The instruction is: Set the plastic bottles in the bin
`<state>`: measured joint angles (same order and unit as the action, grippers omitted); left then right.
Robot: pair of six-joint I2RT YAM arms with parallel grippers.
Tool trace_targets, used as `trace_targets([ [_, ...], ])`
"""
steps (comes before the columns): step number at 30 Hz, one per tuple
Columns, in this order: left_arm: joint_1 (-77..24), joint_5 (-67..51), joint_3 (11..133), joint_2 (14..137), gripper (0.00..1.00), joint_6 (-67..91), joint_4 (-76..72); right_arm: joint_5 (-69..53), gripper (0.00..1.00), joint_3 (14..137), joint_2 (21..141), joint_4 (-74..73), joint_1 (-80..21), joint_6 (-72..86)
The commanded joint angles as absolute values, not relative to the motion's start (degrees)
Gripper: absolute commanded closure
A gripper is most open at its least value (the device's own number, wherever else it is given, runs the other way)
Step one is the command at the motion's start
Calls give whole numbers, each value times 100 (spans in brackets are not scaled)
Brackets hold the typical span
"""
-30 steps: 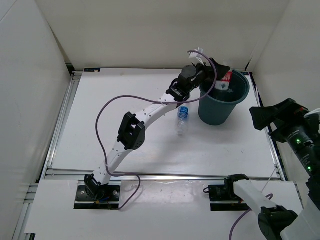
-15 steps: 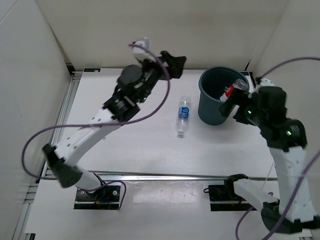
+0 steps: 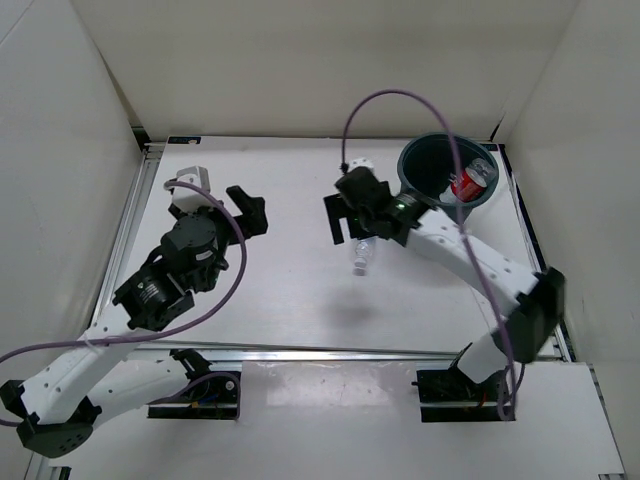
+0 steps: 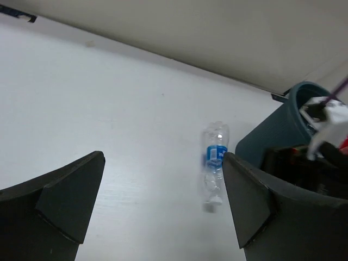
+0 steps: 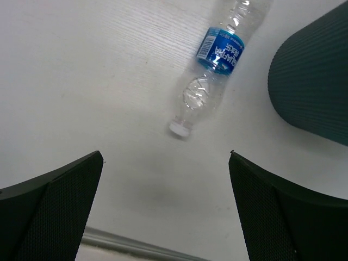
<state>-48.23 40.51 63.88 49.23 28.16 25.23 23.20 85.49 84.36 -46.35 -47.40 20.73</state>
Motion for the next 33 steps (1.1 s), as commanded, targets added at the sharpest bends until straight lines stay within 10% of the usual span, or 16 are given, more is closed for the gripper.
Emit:
trace_targets([
  [1, -4852, 4455, 6626, 4737, 0, 3364, 3707, 2997, 0, 9077, 9270, -4901, -4816, 2038],
  [33, -4852, 4368, 7418, 4912, 0, 4087, 6196, 3525, 0, 11382, 12990, -5906, -3806, 3041],
])
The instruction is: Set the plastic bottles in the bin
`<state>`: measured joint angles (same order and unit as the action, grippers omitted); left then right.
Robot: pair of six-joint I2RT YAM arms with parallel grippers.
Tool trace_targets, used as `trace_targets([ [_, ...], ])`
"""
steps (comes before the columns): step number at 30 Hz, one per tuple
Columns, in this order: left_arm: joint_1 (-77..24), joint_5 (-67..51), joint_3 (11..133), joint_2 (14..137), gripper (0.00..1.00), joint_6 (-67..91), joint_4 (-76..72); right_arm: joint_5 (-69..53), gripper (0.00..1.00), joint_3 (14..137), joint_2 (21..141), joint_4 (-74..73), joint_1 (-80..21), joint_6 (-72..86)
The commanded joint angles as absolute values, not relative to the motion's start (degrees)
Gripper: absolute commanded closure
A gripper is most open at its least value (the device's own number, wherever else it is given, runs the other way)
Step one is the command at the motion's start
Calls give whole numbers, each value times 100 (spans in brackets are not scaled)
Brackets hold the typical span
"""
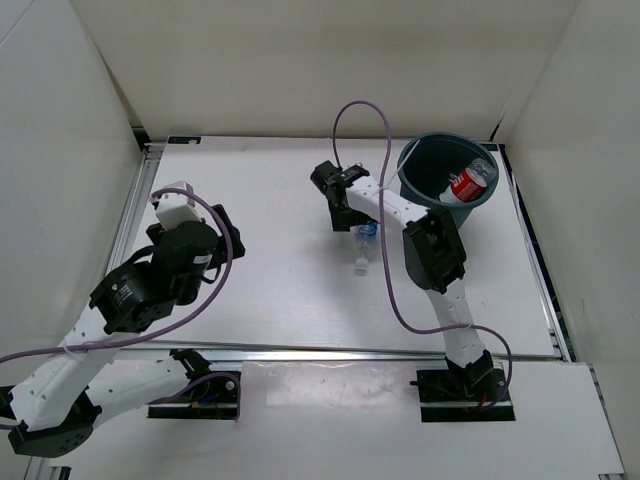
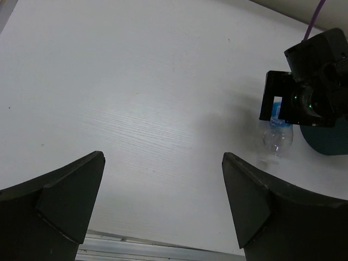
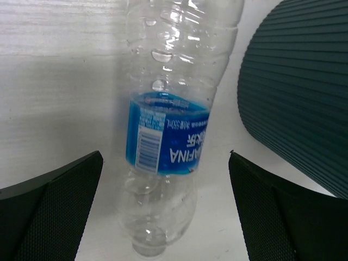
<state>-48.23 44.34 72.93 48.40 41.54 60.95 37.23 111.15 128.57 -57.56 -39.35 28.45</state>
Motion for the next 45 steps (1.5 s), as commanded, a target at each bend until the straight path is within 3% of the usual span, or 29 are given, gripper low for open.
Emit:
trace_targets([
  [1, -4852, 4368, 7357, 4913, 0, 4087, 6196, 3350, 0, 11382, 13103, -5906, -3806, 3041],
  [6, -4852, 4219, 7304, 5027, 0, 4279, 6257, 2534, 1, 11225, 13359, -5696, -3700, 2979],
  [12, -4852, 4280, 7304, 4905, 0, 4456, 6390, 1882, 37, 10819, 13245, -5379, -3805, 2857],
  [13, -4852, 4350, 7304, 4904, 0, 4456, 6390, 1829, 48, 10819, 13245, -5379, -3858, 2856],
  [18, -4852, 4508, 7181, 4782, 0, 4342, 6214, 1767, 75, 10890, 12536, -5545, -4244, 2804],
  [25, -4852, 4666, 6688, 4535, 0, 4017, 5459, 2266, 80, 12283, 11111, -5730, -4632, 2355],
  [29, -4852, 4457, 6609, 4675, 0, 3938, 5213, 2994, 78, 13041, 10391, -5362, -4116, 1812],
  [36, -4852, 4201, 6609, 4808, 0, 3753, 5090, 2506, 78, 12184, 9229, -3711, -2533, 1749],
  [45, -4852, 4148, 6557, 4694, 0, 3771, 5036, 1898, 76, 11145, 9342, -3340, -1196, 1950],
])
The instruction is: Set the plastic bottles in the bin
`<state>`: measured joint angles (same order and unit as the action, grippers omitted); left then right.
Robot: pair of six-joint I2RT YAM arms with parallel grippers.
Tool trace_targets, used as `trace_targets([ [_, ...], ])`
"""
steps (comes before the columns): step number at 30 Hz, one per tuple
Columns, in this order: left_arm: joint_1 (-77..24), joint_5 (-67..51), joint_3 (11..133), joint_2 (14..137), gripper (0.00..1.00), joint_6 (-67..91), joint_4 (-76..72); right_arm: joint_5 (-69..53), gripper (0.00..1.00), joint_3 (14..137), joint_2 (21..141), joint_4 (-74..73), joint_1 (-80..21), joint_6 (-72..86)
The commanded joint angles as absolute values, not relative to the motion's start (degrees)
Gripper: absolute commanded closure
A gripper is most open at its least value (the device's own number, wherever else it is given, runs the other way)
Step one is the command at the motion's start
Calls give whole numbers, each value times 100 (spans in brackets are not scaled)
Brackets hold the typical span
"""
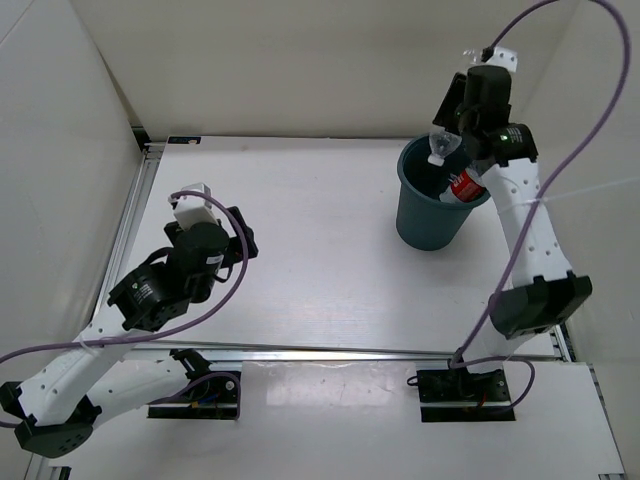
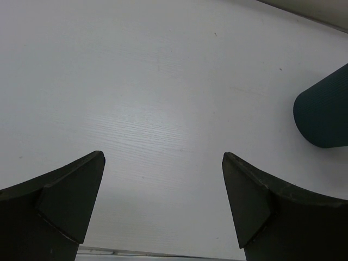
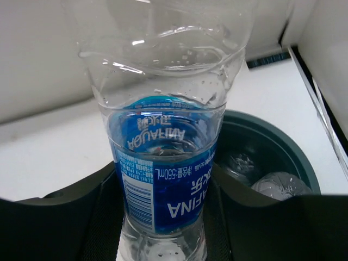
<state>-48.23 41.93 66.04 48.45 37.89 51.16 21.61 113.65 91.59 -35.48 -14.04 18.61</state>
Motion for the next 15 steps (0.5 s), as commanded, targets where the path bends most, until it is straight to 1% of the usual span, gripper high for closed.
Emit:
trace_targets([
  [1, -4852, 4148, 6557, 4693, 0, 3771, 5036, 1951, 76, 11145, 9404, -3340, -1195, 1951],
  [4, -4852, 4148, 6557, 4588, 0, 3823, 5088, 2241, 70, 10917, 9457, -3340, -1143, 2101],
  [6, -4852, 4201, 6557, 4588, 0, 3876, 5159, 2241, 69, 10759, 9405, -3278, -1081, 2162],
  [8, -4852, 4254, 6557, 4588, 0, 3928, 5299, 2241, 60, 10495, 9404, -3226, -1028, 2215],
  [9, -4852, 4306, 6557, 4588, 0, 3929, 5300, 2180, 53, 10425, 9343, -3226, -1028, 2215],
  [10, -4852, 4307, 6557, 4588, 0, 3990, 5300, 2180, 18, 10354, 9343, -3226, -1028, 2215],
  [11, -4852, 4359, 6557, 4588, 0, 3990, 5361, 2180, 2, 10301, 9282, -3286, -1028, 2319],
  [12, -4852, 4359, 6557, 4588, 0, 3990, 5361, 2293, 0, 10301, 9281, -3513, -1028, 2520],
  [14, -4852, 4412, 6504, 4535, 0, 4043, 5361, 2504, 0, 10476, 9229, -3909, -1028, 2741],
  [15, -4852, 4412, 6504, 4535, 0, 4043, 5361, 2505, 0, 10755, 9229, -4111, -1028, 2829],
])
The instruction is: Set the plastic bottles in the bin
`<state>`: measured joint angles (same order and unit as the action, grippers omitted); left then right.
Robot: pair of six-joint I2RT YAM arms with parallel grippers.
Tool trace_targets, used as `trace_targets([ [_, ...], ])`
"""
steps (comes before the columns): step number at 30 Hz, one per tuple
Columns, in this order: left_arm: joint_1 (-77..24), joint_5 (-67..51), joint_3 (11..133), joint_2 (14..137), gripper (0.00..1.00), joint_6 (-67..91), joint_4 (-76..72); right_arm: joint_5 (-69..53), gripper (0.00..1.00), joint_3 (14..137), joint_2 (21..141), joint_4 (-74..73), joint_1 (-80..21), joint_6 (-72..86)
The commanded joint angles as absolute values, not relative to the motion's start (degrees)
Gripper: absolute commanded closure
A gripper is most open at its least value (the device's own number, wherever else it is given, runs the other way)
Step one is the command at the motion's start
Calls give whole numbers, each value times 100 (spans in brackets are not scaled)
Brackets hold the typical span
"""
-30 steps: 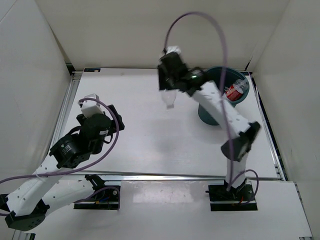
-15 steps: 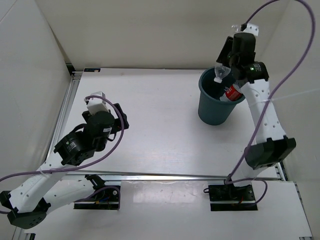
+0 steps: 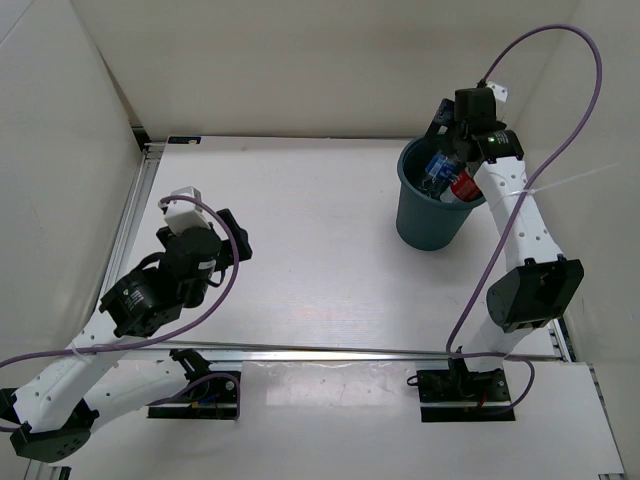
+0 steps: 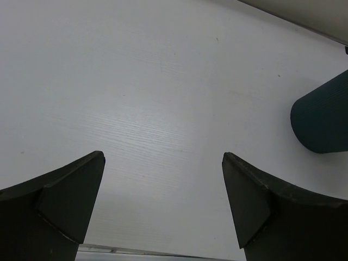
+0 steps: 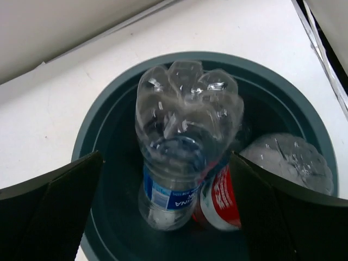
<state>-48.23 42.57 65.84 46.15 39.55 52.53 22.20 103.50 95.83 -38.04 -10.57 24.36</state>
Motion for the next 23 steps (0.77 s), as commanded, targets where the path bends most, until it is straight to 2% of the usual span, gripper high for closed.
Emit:
trace_targets([
  [1, -4852, 4464, 6504, 4535, 0, 4043, 5361, 2505, 0, 10941, 9229, -4583, -1028, 2952],
  [6, -4852, 4729, 6565, 4535, 0, 4148, 5388, 1382, 0, 11777, 9036, -6194, -1081, 3611],
  [7, -4852, 4807, 6496, 4535, 0, 4148, 5335, 1171, 0, 11656, 8905, -6466, -1142, 3717],
  [8, -4852, 4808, 6495, 4535, 0, 4070, 5274, 995, 0, 11002, 8512, -6417, -1212, 3718],
  [12, -4852, 4755, 6495, 4755, 0, 4008, 5221, -112, 0, 9540, 7516, -5880, -1327, 3357],
  [16, -4852, 4965, 6206, 4878, 0, 4077, 5273, -588, 0, 9133, 7103, -5968, -1327, 3147],
  [23, -4852, 5343, 5828, 4931, 0, 4473, 5387, -625, 0, 8771, 6716, -5968, -1327, 2795],
])
